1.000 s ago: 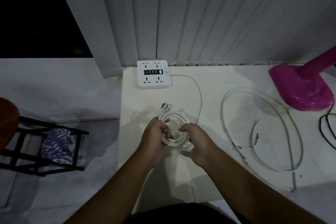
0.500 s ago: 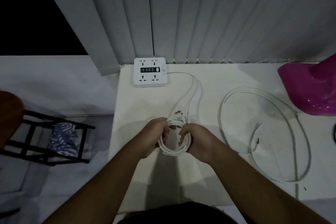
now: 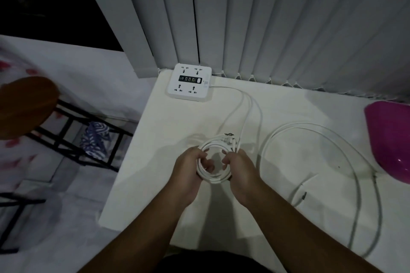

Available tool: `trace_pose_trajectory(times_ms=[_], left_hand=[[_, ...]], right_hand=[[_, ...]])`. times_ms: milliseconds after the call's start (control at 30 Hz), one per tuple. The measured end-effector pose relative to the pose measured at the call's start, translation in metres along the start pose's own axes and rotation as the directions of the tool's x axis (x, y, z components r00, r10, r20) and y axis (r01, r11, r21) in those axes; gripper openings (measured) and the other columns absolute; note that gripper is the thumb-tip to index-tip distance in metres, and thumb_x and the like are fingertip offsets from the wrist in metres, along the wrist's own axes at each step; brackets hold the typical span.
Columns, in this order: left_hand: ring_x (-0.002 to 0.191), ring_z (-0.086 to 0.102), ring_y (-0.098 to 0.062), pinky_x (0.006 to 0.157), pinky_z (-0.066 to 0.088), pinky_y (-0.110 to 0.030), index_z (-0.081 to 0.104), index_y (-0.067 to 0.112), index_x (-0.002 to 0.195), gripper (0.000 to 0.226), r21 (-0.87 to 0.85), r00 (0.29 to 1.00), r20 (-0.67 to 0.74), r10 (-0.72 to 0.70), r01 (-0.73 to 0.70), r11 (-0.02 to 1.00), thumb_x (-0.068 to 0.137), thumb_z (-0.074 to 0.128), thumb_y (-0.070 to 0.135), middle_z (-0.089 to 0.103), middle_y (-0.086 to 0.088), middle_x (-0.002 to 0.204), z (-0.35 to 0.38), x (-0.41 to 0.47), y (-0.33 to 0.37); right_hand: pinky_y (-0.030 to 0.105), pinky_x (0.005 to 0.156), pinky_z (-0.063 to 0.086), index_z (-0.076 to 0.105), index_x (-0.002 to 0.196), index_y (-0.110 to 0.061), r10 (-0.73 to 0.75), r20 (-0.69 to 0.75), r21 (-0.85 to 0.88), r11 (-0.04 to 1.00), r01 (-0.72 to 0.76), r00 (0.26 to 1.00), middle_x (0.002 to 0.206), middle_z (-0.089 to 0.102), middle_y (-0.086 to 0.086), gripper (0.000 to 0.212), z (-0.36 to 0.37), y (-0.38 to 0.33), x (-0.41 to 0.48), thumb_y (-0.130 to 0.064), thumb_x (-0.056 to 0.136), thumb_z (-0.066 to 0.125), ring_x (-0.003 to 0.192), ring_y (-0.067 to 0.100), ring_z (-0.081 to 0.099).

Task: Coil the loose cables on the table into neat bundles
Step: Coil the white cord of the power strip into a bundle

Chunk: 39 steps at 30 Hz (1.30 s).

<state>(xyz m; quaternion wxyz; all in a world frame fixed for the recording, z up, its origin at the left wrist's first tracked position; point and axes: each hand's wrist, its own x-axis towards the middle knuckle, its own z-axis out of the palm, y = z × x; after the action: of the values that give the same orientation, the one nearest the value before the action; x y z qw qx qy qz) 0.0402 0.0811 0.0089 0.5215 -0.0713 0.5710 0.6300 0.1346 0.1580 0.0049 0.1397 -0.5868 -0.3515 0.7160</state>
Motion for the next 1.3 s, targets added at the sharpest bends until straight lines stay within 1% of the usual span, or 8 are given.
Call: trace_pose_trajectory(times_ms=[300,433,567,700,933,1100,1233,1300], left_hand=[[0.049,0.038,-0.020,0.053,0.037,-0.030,0.057,0.006,0.083,0.019,0.466,0.997,-0.050,0.053,-0.024,0.884,0.078,0.039,0.007,0.040,-0.003,0.055,-0.003,0.033,0.024],[0.037,0.036,-0.018,0.048,0.034,-0.026,0.054,0.011,0.068,0.021,0.647,0.995,0.097,-0.027,-0.042,0.761,0.079,0.039,0.002,0.038,-0.002,0.043,-0.002,0.045,0.044],[0.042,0.043,-0.016,0.050,0.037,-0.026,0.063,0.005,0.080,0.016,0.664,0.975,0.221,-0.009,-0.144,0.734,0.080,0.048,0.001,0.048,-0.001,0.050,0.001,0.061,0.063],[0.066,0.063,-0.021,0.067,0.048,-0.035,0.066,0.014,0.109,0.031,0.479,0.989,0.143,-0.042,-0.032,0.877,0.079,0.066,0.008,0.068,-0.010,0.072,0.001,0.068,0.059],[0.061,0.063,-0.017,0.065,0.051,-0.032,0.059,0.005,0.090,0.013,0.098,0.990,0.112,-0.083,0.072,0.993,0.089,0.047,-0.001,0.064,-0.007,0.069,0.002,0.070,0.036],[0.040,0.032,-0.012,0.045,0.030,-0.026,0.047,0.016,0.079,0.019,0.393,1.000,0.014,-0.013,0.006,0.920,0.081,0.041,-0.003,0.040,0.001,0.056,0.011,0.085,0.041],[0.038,0.034,-0.014,0.042,0.031,-0.025,0.049,0.016,0.074,0.016,0.584,0.989,0.134,-0.069,-0.022,0.812,0.074,0.043,0.002,0.040,0.001,0.052,0.021,0.092,0.054],[0.042,0.038,-0.016,0.046,0.034,-0.027,0.053,0.016,0.072,0.010,0.602,0.982,0.173,-0.070,-0.049,0.797,0.067,0.048,0.009,0.045,-0.001,0.055,0.028,0.093,0.061]], right_hand=[[0.011,0.074,0.047,0.054,0.133,-0.029,-0.372,-0.064,-0.319,0.887,0.334,0.926,0.120,0.058,-0.010,0.067,0.006,-0.006,0.006,-0.002,0.075,0.073,0.107,0.010,0.061],[0.024,0.082,0.051,0.066,0.118,-0.029,-0.331,0.064,-0.430,0.842,0.325,0.941,0.110,0.069,-0.014,0.046,0.006,-0.015,0.015,-0.009,0.078,0.072,0.101,0.013,0.066],[0.026,0.074,0.053,0.074,0.095,-0.022,-0.318,0.102,-0.467,0.821,0.328,0.942,0.090,0.077,-0.002,0.014,0.000,-0.019,0.026,-0.013,0.085,0.070,0.085,0.014,0.071],[0.030,0.080,0.056,0.074,0.099,-0.022,-0.280,0.074,-0.288,0.913,0.289,0.957,0.095,0.078,0.000,0.014,0.003,-0.022,0.034,-0.015,0.096,0.062,0.092,0.016,0.074],[0.052,0.091,0.056,0.077,0.100,-0.020,-0.146,-0.029,-0.134,0.981,0.141,0.989,0.097,0.079,0.006,0.012,0.006,-0.007,0.038,-0.018,0.090,0.071,0.098,0.032,0.074],[0.032,0.065,0.058,0.078,0.091,-0.020,-0.148,-0.025,-0.275,0.952,0.136,0.989,0.091,0.079,0.010,0.012,-0.005,-0.015,0.043,-0.013,0.081,0.078,0.077,0.019,0.074],[0.027,0.083,0.053,0.063,0.112,-0.029,-0.149,0.052,-0.188,0.970,0.156,0.987,0.104,0.074,-0.003,0.037,-0.005,-0.033,0.052,-0.010,0.083,0.075,0.094,0.012,0.071],[0.030,0.077,0.050,0.070,0.102,-0.024,-0.187,0.120,-0.187,0.960,0.207,0.975,0.087,0.072,-0.002,0.027,-0.003,-0.041,0.055,-0.003,0.085,0.066,0.080,0.013,0.066]])
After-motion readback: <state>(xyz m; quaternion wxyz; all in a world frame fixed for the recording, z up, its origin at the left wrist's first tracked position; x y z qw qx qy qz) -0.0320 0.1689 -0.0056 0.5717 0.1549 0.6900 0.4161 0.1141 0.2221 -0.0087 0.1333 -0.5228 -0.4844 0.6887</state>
